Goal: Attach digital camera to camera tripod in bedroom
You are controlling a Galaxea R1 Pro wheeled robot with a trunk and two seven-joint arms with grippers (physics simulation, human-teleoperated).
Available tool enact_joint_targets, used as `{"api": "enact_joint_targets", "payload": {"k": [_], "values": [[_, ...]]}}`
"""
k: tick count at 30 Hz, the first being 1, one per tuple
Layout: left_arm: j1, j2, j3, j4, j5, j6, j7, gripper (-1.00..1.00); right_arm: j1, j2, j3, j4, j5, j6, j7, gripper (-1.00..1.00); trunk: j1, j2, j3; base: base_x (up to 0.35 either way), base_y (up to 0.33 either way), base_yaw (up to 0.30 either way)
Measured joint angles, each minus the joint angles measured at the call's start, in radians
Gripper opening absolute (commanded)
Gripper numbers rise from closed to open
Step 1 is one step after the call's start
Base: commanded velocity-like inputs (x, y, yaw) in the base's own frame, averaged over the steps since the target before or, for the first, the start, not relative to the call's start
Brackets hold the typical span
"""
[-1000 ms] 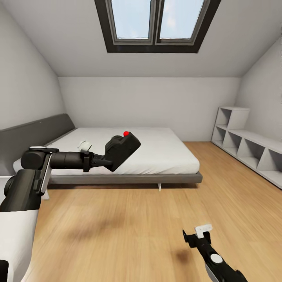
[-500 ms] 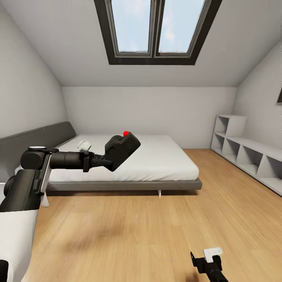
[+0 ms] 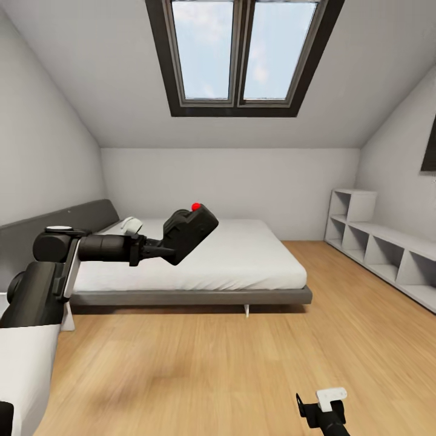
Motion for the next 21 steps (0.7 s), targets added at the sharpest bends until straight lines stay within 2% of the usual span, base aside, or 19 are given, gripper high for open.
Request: {"api": "enact_joint_targets", "payload": {"k": [21], "values": [[0.0,0.0,0.001,-0.003,-0.001,0.0,0.0,-1.0,0.0,0.001,0.0,0.002,0.0,-0.002,0.0,1.0,-0.08,0.147,0.066,0.0,0.0,0.0]]}}
